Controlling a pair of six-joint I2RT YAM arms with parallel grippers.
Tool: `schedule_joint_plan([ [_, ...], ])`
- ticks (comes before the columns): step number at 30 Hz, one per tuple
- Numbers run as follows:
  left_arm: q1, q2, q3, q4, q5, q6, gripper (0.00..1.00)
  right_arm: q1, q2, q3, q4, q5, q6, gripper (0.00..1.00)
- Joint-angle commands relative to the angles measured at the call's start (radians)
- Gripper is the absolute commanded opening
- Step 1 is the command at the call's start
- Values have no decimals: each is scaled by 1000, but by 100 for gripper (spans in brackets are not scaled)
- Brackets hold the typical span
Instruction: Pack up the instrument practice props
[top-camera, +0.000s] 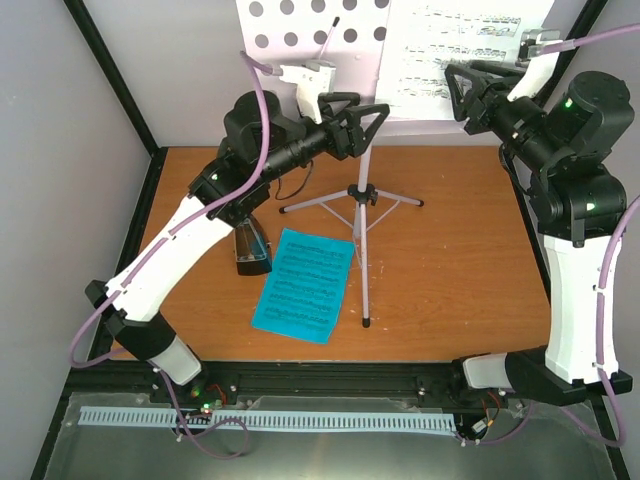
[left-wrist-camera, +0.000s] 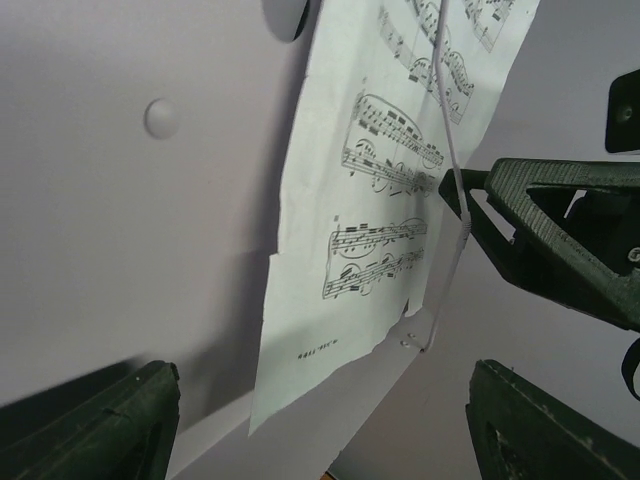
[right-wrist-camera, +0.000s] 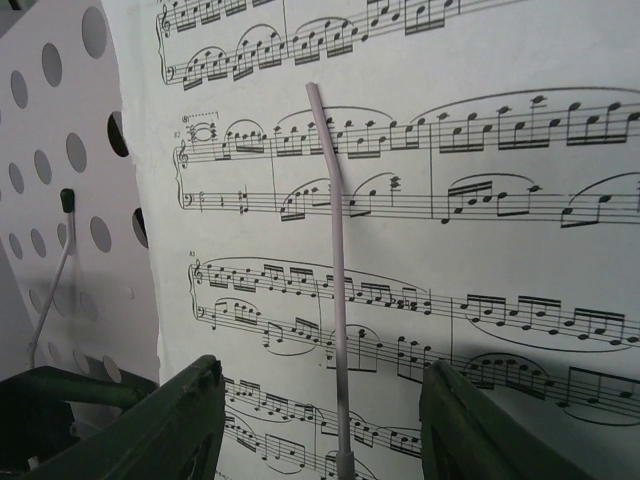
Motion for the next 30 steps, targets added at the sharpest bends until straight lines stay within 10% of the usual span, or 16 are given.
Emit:
schedule_joint_plan([
  [1, -5, 23, 42, 3, -19, -40, 79, -7, 4, 28, -8, -26, -14, 51],
  [30, -4, 133, 120, 101, 210, -41, 45, -7, 4, -2, 28, -65, 0, 41],
])
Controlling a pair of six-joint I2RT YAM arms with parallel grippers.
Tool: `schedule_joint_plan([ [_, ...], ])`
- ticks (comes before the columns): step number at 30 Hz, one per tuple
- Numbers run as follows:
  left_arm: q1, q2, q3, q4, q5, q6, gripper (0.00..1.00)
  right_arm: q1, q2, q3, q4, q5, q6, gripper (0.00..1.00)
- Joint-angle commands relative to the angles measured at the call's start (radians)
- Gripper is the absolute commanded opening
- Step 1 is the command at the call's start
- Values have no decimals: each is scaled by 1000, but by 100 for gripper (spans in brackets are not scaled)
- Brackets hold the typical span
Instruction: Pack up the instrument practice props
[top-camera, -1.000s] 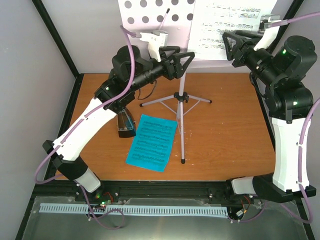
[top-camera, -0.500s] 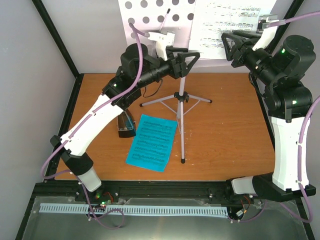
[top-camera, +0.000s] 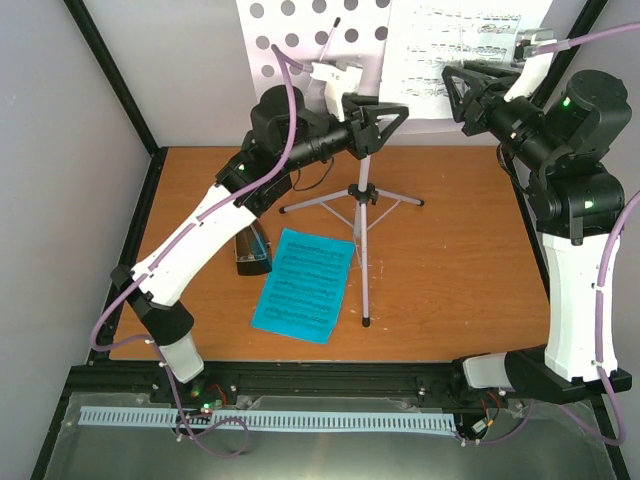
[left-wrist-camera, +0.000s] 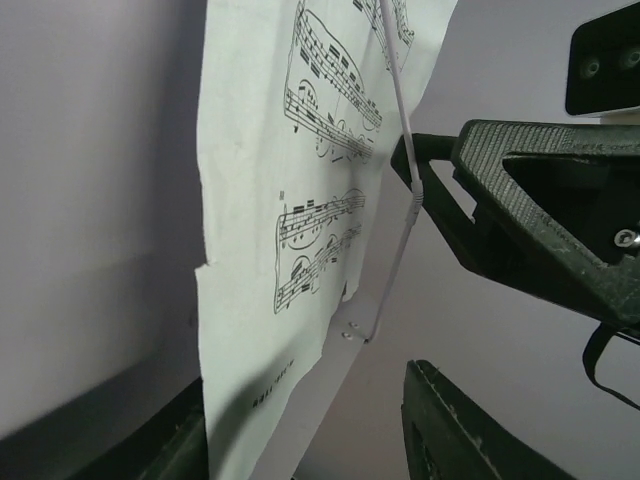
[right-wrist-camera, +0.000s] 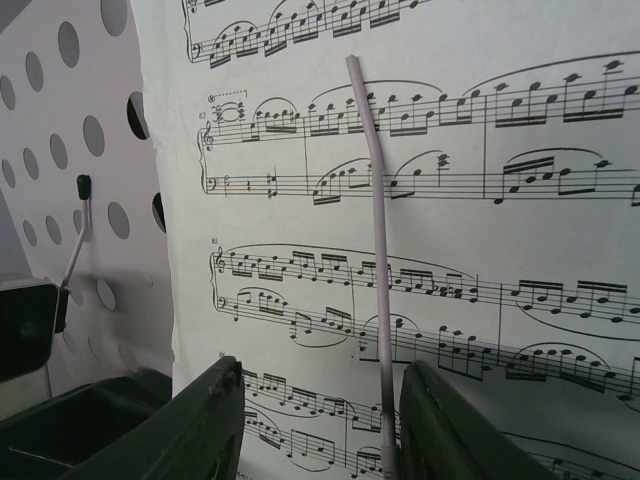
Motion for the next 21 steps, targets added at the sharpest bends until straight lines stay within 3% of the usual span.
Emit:
schedule_joint_plan([
  [1, -4, 7, 48, 34, 30, 16, 43, -7, -5, -3, 31, -18, 4, 41],
  [12, -4, 17, 52, 57, 19, 32, 27, -7, 20, 18, 62, -3, 3, 34],
  [21, -4, 24, 68, 49, -31, 59, 1, -6, 66, 72, 65, -22, 3, 25],
])
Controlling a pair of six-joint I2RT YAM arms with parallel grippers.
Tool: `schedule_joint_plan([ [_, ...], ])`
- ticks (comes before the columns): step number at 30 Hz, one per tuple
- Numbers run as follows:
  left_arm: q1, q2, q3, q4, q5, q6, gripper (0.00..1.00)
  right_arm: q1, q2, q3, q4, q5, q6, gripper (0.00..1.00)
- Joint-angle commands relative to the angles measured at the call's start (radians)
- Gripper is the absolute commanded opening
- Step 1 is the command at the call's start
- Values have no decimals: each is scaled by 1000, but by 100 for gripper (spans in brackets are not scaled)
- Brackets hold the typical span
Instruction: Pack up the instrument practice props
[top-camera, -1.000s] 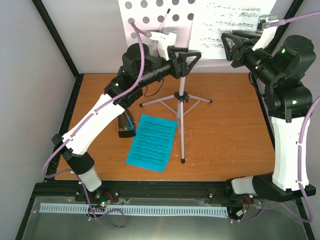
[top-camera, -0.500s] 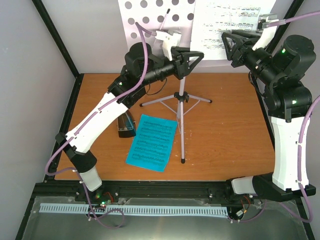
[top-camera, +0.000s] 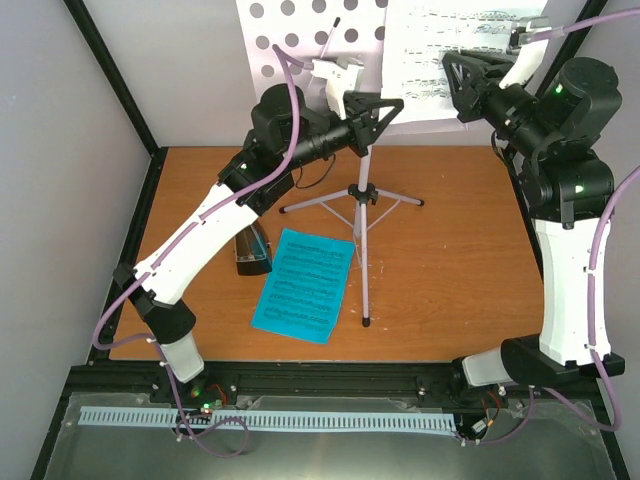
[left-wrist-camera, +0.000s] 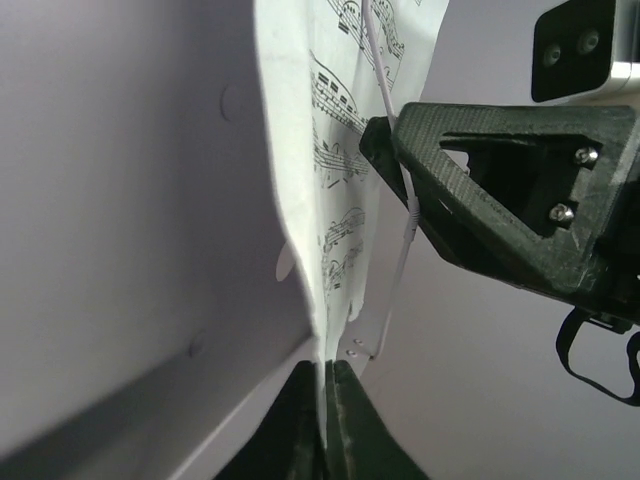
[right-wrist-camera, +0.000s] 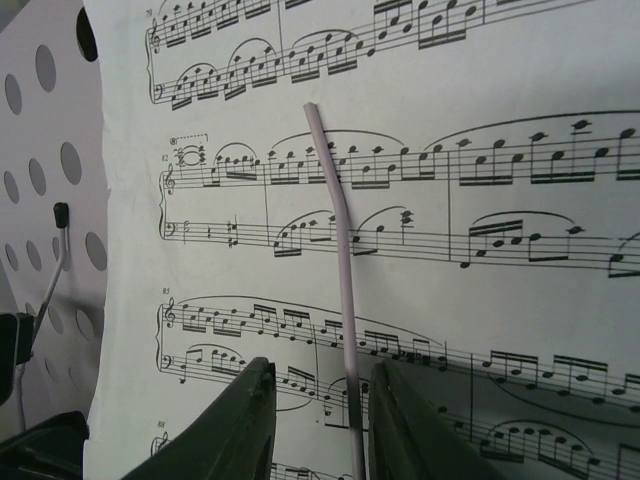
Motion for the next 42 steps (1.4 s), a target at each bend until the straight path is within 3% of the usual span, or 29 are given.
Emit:
schedule_joint_plan([
  [1, -4, 8, 54, 17, -26, 31, 0, -6, 9, 30, 28, -20, -6, 23],
  [6, -4, 7, 54, 18, -33, 38, 0, -6, 6, 16, 56, -19, -18, 3],
  [17, -3, 4, 54, 8, -30, 44, 0, -6, -176, -334, 374, -33, -54, 3],
  [24, -4, -33, 28, 3, 1, 60, 0, -6, -175, -365, 414, -37, -45, 3],
  [29, -2, -153, -68, 12, -1, 112, 0, -6, -163, -364, 409, -24, -33, 3],
  [34, 6, -285, -84, -105, -63, 182, 0, -6, -151, -359, 402, -14, -24, 3],
  [38, 13, -425, -180, -149, -110, 217, 0, -6, -142, -351, 390, -7, -19, 3],
  [42, 16, -562, -297, -178, -71, 260, 0, -6, -137, -349, 375, -2, -10, 3],
])
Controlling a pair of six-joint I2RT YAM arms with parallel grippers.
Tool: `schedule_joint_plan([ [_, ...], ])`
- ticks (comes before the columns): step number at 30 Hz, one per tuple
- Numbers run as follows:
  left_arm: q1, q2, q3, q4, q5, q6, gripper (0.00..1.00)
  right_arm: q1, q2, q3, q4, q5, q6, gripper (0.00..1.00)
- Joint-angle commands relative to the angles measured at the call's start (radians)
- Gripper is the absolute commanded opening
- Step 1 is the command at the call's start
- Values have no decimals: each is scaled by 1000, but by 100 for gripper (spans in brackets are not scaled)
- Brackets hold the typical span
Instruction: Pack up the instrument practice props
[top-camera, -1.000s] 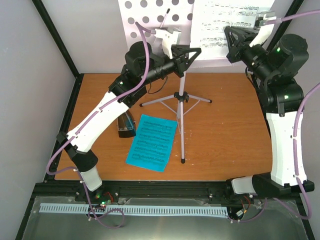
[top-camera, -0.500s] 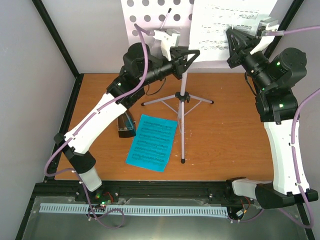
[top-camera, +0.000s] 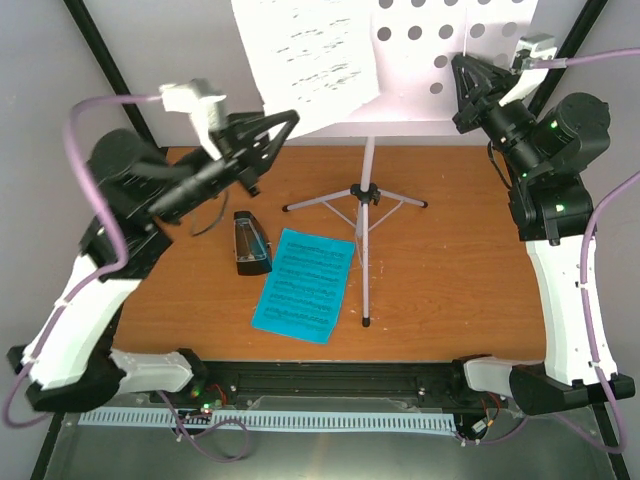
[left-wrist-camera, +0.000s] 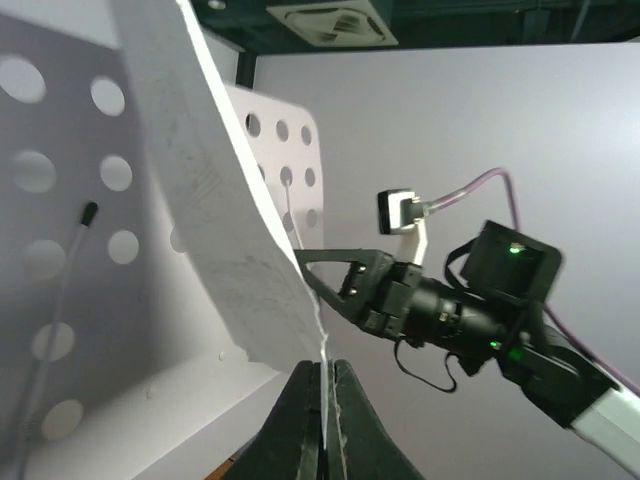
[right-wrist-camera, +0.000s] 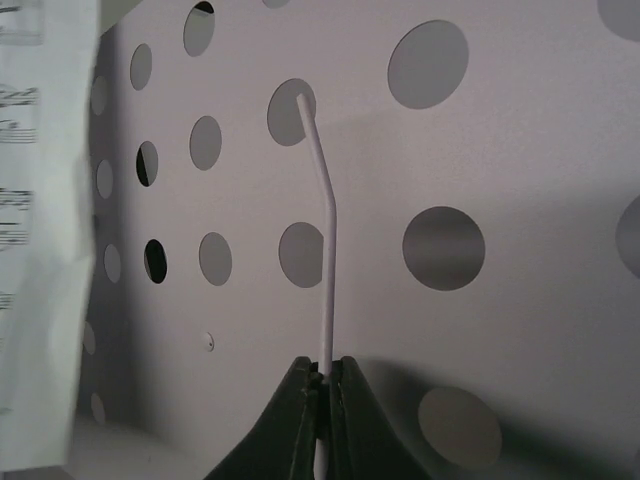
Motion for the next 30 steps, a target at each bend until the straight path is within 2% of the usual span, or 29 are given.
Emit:
schedule_joint_plan([
  [1, 6, -138, -136, -51, 35, 101, 0, -1, 11, 11, -28, -11, 23, 6],
  [2, 7, -175, -182, -38, 66, 115, 0, 0, 8, 6, -30, -16, 28, 15],
  [4, 6, -248, -276, -17, 122, 130, 0, 0, 0, -7, -31, -31, 40, 45],
  [6, 7, -310, -387, 1, 171, 125, 0, 0, -17, -30, -30, -47, 59, 68],
  [9, 7, -359, -517, 26, 244, 94, 0, 0, -54, -83, -28, -73, 90, 82],
  [13, 7, -399, -668, 80, 352, 35, 0, 0, -127, -188, -21, -98, 146, 91],
  [16, 7, -407, -768, 140, 428, -16, 0, -1, -199, -331, 10, -129, 198, 100],
  [23, 14, -392, -950, 305, 482, -105, 0, -1, -386, -689, 81, -239, 352, 100],
  [27, 45, -349, -986, 297, 508, -114, 0, 0, -476, -860, 87, -218, 376, 100],
  [30, 82, -334, -1029, 294, 556, -144, 0, 0, -499, -919, 61, -197, 364, 100],
])
